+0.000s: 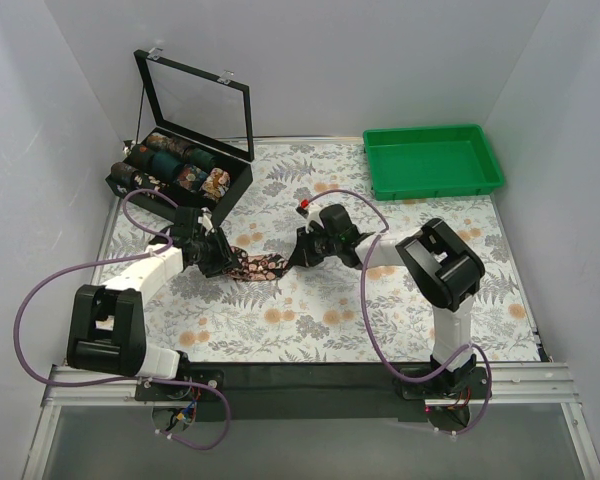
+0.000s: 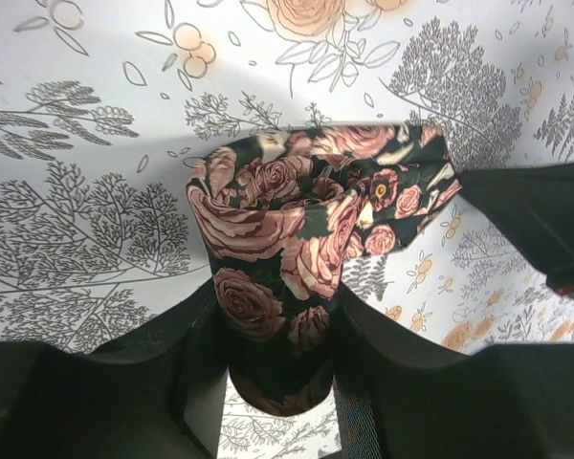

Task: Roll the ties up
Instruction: Roll the tie

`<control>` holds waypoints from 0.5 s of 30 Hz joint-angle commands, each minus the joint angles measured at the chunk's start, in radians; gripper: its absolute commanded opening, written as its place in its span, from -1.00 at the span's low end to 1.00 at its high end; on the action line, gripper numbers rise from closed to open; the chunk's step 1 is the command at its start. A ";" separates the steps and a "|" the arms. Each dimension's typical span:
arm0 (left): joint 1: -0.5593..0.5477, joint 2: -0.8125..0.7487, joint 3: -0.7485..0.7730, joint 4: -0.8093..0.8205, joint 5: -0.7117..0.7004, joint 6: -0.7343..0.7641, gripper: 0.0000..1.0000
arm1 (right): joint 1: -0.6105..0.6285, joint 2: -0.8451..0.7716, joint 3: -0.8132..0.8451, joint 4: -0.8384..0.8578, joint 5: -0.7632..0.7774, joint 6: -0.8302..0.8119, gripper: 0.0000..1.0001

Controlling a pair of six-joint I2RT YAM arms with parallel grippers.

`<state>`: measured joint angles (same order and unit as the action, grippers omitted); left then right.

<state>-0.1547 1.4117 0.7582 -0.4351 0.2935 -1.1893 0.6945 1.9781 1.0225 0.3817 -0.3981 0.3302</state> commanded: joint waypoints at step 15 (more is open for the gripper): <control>-0.035 -0.036 0.036 -0.071 -0.181 0.097 -0.32 | 0.000 -0.071 -0.104 -0.049 0.030 0.013 -0.97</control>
<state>-0.1818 1.4021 0.7609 -0.4721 0.2016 -1.1393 0.6971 1.9312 0.9459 0.4088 -0.4000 0.3691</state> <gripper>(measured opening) 0.368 0.018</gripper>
